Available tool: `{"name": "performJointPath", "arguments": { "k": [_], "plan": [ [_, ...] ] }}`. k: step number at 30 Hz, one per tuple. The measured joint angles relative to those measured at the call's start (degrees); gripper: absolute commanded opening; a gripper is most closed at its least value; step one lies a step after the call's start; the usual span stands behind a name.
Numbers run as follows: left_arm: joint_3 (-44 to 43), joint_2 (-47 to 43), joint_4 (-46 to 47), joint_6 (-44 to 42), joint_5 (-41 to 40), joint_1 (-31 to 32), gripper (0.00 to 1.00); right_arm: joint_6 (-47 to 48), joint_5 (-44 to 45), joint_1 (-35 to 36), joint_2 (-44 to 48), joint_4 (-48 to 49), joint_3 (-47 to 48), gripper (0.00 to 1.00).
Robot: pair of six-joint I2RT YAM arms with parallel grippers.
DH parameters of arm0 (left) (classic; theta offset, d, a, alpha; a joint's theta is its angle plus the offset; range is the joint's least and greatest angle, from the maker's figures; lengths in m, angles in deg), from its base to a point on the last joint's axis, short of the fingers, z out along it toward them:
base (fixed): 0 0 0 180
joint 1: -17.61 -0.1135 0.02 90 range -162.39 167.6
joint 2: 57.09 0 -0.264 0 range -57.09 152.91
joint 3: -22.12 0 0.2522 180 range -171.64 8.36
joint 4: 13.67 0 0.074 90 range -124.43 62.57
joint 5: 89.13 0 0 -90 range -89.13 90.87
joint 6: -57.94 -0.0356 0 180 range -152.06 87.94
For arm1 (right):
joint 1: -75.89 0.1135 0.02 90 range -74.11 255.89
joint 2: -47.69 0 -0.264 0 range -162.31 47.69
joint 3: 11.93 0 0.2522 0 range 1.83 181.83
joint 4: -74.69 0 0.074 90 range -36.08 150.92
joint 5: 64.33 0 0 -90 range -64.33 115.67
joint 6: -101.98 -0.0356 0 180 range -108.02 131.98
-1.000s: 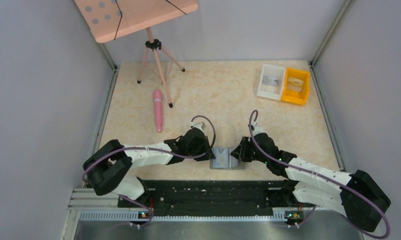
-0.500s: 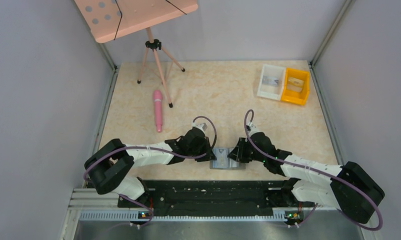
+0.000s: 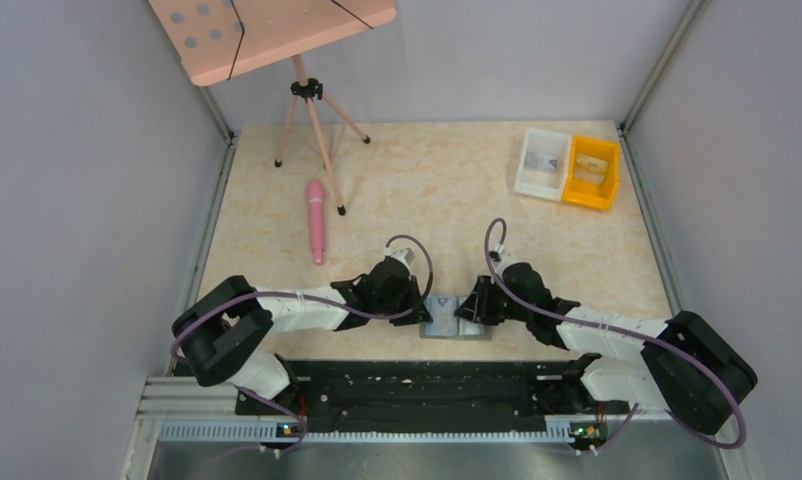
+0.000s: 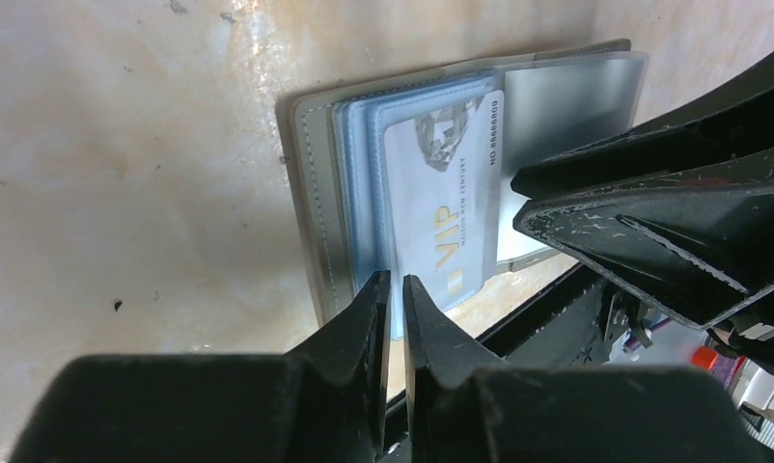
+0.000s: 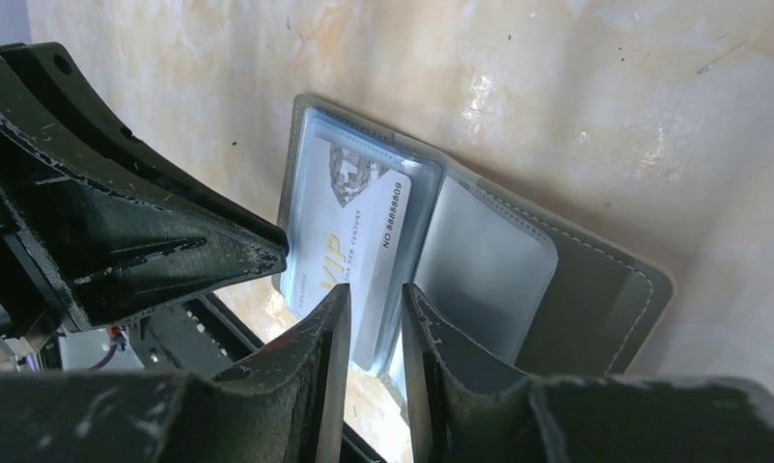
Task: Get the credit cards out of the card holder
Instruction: Remove the credit card from the card holder.
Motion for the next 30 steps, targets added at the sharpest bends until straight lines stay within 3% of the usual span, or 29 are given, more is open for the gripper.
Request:
{"name": "performJointPath", "arguments": {
  "k": [14,19,24,30],
  "plan": [
    [2.97,-0.2,2.73,2.12,0.22,0.0,0.13,1.2,-3.76,-0.26,-6.32,5.88,0.0,0.28],
    [3.23,-0.2,2.84,2.75,0.42,-0.02,0.11,1.6,-6.54,-1.92,-9.84,10.49,0.0,0.19],
    [3.23,-0.2,2.6,2.95,0.39,-0.02,0.11,1.77,-8.94,-3.43,-11.76,12.96,0.04,0.0],
    [3.17,-0.11,2.43,2.97,0.37,0.0,0.11,3.06,-11.17,-5.73,-8.81,10.38,0.24,0.0]
  ]
}}
